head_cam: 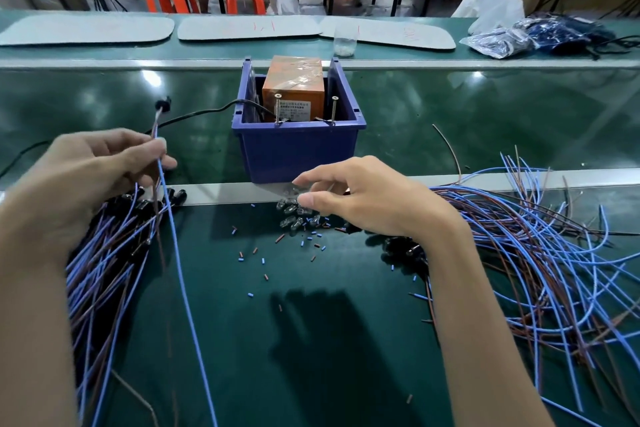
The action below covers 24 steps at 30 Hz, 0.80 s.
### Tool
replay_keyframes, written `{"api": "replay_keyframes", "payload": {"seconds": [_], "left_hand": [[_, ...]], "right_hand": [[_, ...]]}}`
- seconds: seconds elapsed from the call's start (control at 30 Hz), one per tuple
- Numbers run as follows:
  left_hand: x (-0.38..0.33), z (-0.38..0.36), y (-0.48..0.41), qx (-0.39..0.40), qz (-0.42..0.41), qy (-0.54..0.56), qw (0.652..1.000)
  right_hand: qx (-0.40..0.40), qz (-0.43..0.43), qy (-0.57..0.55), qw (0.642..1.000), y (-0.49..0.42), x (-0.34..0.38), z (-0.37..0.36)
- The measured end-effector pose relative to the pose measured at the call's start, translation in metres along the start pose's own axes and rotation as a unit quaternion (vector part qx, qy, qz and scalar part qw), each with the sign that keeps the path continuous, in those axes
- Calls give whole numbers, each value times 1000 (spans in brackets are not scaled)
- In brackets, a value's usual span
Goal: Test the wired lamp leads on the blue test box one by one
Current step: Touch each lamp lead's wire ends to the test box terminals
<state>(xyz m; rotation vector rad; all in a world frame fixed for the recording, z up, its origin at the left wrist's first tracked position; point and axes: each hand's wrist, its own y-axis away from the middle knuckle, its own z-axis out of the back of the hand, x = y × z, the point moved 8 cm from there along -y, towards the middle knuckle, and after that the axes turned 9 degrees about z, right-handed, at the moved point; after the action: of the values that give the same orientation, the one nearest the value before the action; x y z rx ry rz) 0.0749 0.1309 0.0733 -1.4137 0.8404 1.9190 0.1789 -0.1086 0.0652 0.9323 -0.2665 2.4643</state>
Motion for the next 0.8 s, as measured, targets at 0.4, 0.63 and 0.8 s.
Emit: {"api": "replay_keyframes", "payload": {"seconds": [0.4, 0.63, 0.8], "left_hand": [[-84, -96, 78, -43, -211, -99, 971], [-69, -166, 109, 114, -186, -188, 958], [-46, -166, 79, 97, 10, 136, 986]], "right_hand": [[-290, 143, -418, 849, 0, 38, 32], [-400, 176, -573, 693, 11, 27, 54], [-408, 172, -664, 603, 15, 28, 61]]}}
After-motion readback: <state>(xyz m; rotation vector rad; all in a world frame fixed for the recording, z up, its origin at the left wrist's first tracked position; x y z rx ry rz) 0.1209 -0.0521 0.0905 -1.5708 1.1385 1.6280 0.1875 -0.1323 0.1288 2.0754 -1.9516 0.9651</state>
